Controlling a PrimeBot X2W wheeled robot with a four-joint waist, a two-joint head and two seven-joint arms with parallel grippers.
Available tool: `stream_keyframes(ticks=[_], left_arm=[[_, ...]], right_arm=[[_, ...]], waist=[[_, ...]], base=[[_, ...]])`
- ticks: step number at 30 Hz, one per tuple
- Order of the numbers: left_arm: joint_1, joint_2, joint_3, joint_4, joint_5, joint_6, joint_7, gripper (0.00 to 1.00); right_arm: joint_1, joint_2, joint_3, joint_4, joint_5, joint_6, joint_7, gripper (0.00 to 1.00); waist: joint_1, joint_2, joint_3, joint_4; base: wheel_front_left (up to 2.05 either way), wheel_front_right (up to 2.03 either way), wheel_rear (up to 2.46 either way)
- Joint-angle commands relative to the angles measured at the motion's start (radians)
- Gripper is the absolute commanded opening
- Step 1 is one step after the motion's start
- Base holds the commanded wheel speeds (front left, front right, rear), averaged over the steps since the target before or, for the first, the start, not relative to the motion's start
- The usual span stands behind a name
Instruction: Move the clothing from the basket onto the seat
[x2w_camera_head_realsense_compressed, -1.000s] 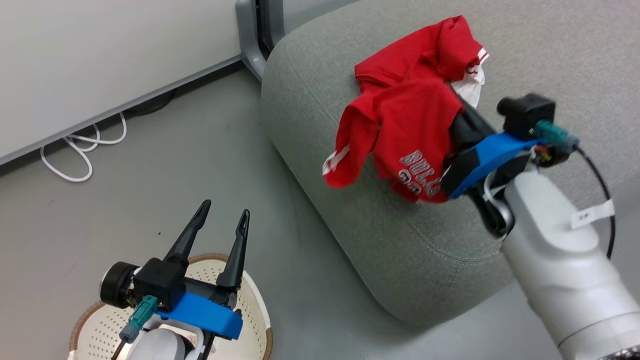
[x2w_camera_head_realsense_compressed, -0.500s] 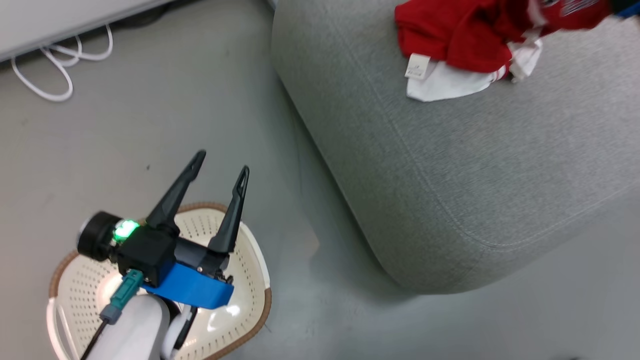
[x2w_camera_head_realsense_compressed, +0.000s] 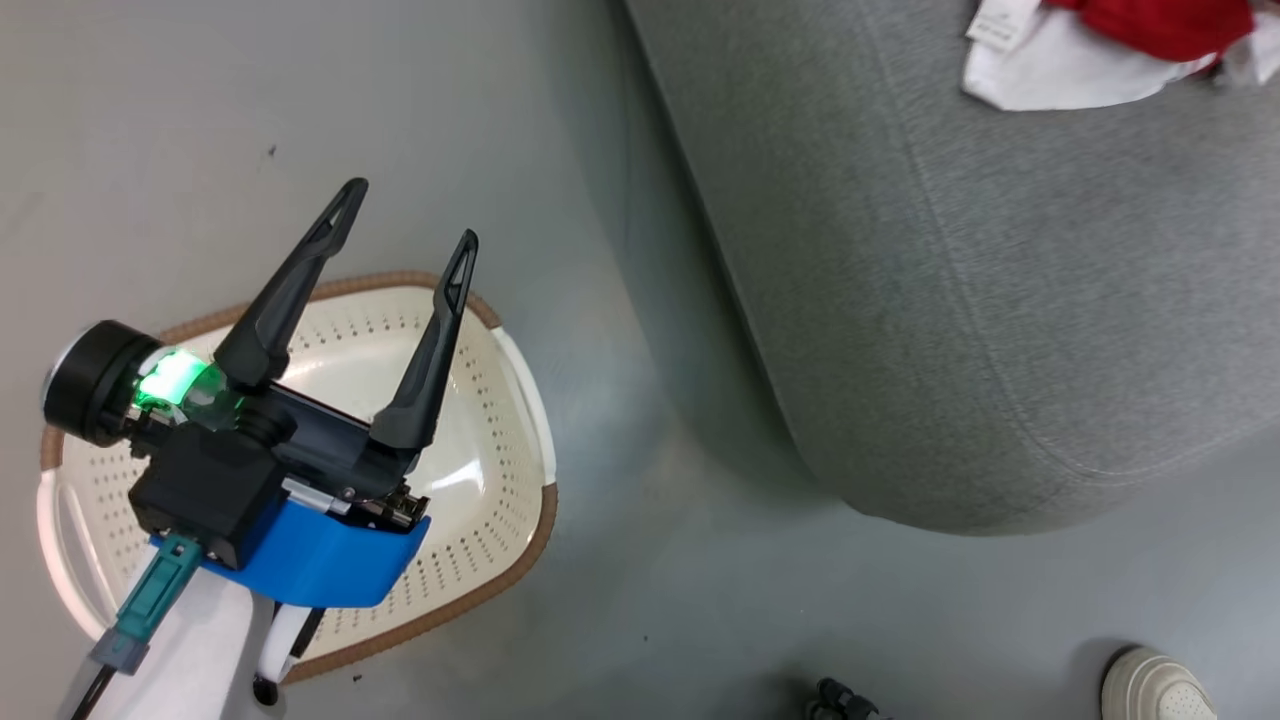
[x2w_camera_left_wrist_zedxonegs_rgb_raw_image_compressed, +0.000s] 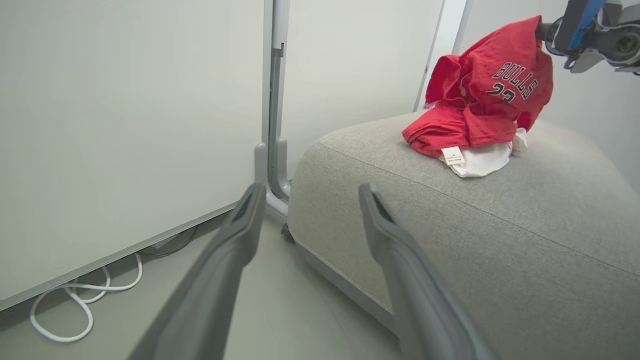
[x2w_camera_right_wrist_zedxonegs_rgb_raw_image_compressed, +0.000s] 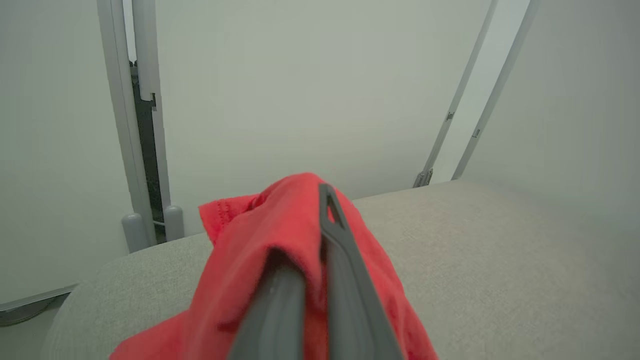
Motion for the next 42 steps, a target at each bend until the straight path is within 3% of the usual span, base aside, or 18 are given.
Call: stream_keyframes(ticks=[1, 6, 7, 8, 9, 10, 15, 27, 42], left_arm=[[-0.018, 0.011, 0.004, -0.016, 0.006, 0.004, 0.006, 1.0], [-0.025, 0.017, 0.009, -0.034, 0.008, 0.013, 0.005, 1.0], [-0.027, 0.016, 0.01, -0.035, 0.01, 0.016, -0.001, 1.0], [-0.03, 0.014, 0.009, -0.035, 0.011, 0.017, -0.005, 1.0], [-0.032, 0.012, 0.007, -0.033, 0.008, 0.017, -0.009, 1.0], [-0.035, 0.011, 0.005, -0.031, 0.007, 0.017, -0.012, 1.0], [-0.04, 0.008, 0.002, -0.008, 0.002, 0.018, -0.022, 1.0], [-0.022, -0.029, -0.021, 0.097, -0.025, 0.016, -0.069, 1.0], [0.092, -0.164, 0.037, 0.247, -0.085, 0.014, -0.09, 1.0]], right_arm=[[0.017, 0.015, -0.03, 0.015, -0.015, 0.0, -0.007, 0.0], [0.033, 0.048, -0.08, 0.067, -0.065, 0.0, -0.008, 0.0], [0.033, 0.051, -0.084, 0.072, -0.076, 0.0, -0.008, 0.31], [0.033, 0.053, -0.086, 0.075, -0.09, 0.0, -0.008, 0.54], [0.033, 0.057, -0.088, 0.075, -0.101, 0.0, -0.008, 0.97], [0.033, 0.062, -0.092, 0.073, -0.11, 0.0, -0.008, 1.0], [0.045, 0.079, -0.104, 0.068, -0.141, 0.0, -0.008, 1.0], [0.119, 0.092, -0.006, 0.056, -0.19, 0.0, -0.008, 1.0], [0.328, 0.106, 0.121, -0.047, -0.108, 0.0, -0.008, 1.0]], waist=[[-0.0002, 0.0, 0.043, 0.023], [-0.0002, 0.0, 0.066, 0.036], [-0.0002, 0.0, 0.068, 0.038], [-0.0002, 0.0, 0.069, 0.04], [-0.0002, 0.0, 0.069, 0.043], [-0.0002, 0.0, 0.068, 0.045], [-0.0002, 0.0, 0.054, 0.05], [-0.0002, 0.0, -0.059, 0.061], [-0.0002, 0.0, -0.329, 0.129]], base=[[0.0, 0.0, 0.0], [0.0, 0.0, 0.0], [0.0, 0.0, 0.0], [0.0, 0.0, 0.0], [0.0, 0.0, 0.0], [0.0, 0.0, 0.0], [0.0, 0.0, 0.0], [0.0, 0.0, 0.0], [0.0, 0.0, 0.0]])
